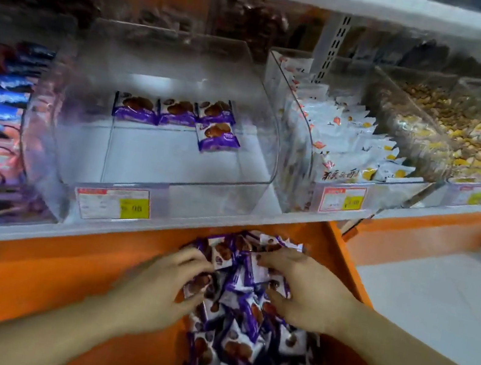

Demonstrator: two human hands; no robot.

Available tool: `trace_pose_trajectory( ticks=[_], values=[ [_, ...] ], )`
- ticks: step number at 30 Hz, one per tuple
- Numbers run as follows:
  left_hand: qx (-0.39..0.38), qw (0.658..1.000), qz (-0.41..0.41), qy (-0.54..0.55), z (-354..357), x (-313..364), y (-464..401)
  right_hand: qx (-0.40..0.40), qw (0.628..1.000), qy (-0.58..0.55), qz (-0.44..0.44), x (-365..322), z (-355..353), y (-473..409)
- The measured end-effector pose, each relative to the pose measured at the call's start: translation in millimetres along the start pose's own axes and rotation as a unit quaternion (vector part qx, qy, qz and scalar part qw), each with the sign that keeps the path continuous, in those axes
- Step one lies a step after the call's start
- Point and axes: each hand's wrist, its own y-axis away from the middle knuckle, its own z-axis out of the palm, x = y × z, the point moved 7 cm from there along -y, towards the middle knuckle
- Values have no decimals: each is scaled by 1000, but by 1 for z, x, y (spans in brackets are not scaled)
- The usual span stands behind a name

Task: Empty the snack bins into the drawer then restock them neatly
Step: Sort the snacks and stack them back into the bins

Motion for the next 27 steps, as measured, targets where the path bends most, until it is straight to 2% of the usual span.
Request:
trace_pose_trajectory(
  ticks=[4,7,9,16,23,27],
  values=[
    [1,997,-73,8,51,-38,-49,-77,996,6,36,42,64,-33],
    [-37,994,-102,26,92,-58,-81,-146,985,62,59,64,102,-46],
    [-59,991,-117,23,117,-70,-92,-177,979,49,85,71,118,-49],
    [-26,991,-133,-1,135,-84,-80,-111,990,17,80,68,131,-46],
    [-4,992,-119,30,122,-82,-57,-8,989,-112,91,64,90,-33],
    [-16,995,-95,40,125,-82,-46,14,977,-177,120,53,65,-18]
  ],
)
